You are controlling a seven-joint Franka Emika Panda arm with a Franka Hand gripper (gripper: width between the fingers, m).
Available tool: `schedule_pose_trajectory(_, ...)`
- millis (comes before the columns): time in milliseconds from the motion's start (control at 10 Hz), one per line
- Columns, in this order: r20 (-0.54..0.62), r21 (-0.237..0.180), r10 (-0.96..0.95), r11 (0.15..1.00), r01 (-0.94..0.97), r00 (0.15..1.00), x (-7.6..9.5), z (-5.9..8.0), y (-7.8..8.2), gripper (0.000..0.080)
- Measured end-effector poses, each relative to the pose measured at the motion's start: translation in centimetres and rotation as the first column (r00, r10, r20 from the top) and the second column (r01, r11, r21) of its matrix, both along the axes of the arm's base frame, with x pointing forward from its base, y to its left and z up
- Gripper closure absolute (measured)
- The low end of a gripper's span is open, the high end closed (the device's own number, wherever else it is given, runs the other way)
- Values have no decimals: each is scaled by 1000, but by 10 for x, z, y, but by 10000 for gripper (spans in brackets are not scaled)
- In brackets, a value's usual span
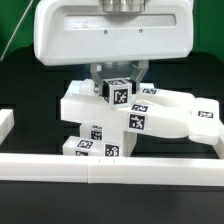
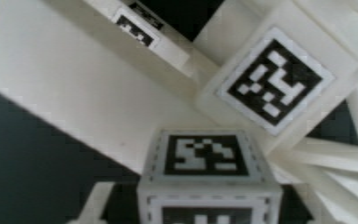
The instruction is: Assemble chair
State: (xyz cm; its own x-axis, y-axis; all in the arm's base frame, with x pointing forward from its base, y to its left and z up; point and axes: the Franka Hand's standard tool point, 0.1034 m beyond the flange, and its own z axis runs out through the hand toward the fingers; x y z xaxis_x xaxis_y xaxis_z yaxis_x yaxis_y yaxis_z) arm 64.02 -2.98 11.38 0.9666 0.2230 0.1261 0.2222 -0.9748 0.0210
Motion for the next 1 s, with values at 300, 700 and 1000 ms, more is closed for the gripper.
schedule_pose_trajectory(300,8,26,-206,978,206,978,2,0,-1,515)
schedule_pose_trajectory(700,-11,68,-494,867,494,869,2,0,0,515)
schedule_pose_trajectory(1000,-44,107,-736,669,736,675,2,-1,0,515)
